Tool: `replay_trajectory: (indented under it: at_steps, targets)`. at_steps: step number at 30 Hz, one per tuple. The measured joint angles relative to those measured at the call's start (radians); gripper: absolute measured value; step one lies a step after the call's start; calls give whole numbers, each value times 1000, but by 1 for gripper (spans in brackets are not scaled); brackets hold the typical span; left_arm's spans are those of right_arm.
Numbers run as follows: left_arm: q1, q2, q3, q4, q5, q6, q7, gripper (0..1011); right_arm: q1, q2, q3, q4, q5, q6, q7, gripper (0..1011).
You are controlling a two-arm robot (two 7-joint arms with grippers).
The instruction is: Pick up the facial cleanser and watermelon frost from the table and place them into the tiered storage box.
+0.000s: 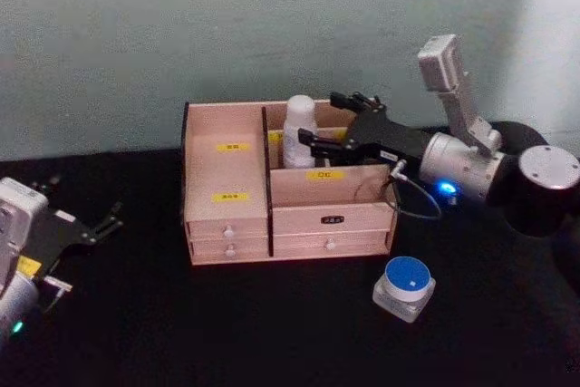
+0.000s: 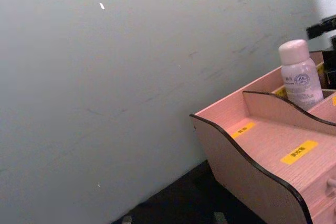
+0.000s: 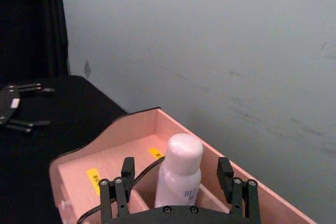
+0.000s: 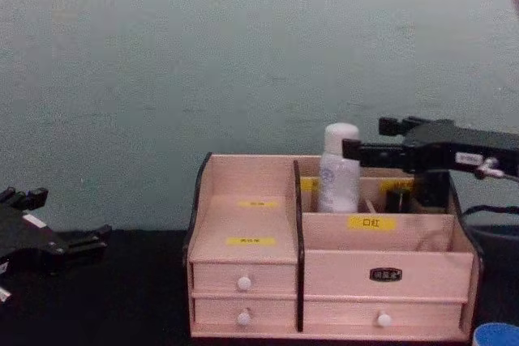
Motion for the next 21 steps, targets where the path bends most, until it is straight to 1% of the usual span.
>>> replay_trajectory:
  at_steps: [1, 2, 6, 7, 8, 9, 13, 15, 17, 18, 19, 21]
  targets:
    - [0, 0, 0, 0, 0, 0, 0, 1001, -13, 10, 2, -23, 3, 3, -3, 1000]
    - [0, 0, 0, 0, 0, 0, 0, 1001, -39, 29, 7, -67, 11, 7, -7, 1000]
    - [0, 0, 0, 0, 0, 0, 0, 1001, -88, 68, 17, -143, 31, 16, -8, 1000]
    - [0, 0, 0, 0, 0, 0, 0, 1001, -115, 91, 22, -185, 43, 21, -7, 1000]
    - [0, 0, 0, 0, 0, 0, 0, 1001, -128, 102, 25, -204, 49, 23, -6, 1000]
    - [0, 0, 0, 0, 0, 0, 0, 1001, -154, 124, 31, -240, 61, 27, -5, 1000]
    - [0, 0, 0, 0, 0, 0, 0, 1001, -201, 163, 41, -298, 81, 33, -4, 1000]
    - [0, 0, 0, 0, 0, 0, 0, 1001, -247, 202, 51, -348, 98, 37, -4, 1000]
    - [0, 0, 0, 0, 0, 0, 0, 1001, -269, 221, 54, -368, 107, 38, -5, 1000]
    - [0, 0, 0, 0, 0, 0, 0, 1001, -289, 239, 58, -386, 113, 38, -5, 1000]
    - [0, 0, 0, 0, 0, 0, 0, 1001, -289, 239, 58, -386, 113, 38, -5, 1000]
    - [0, 0, 0, 0, 0, 0, 0, 1001, -326, 271, 62, -416, 123, 39, -6, 1000]
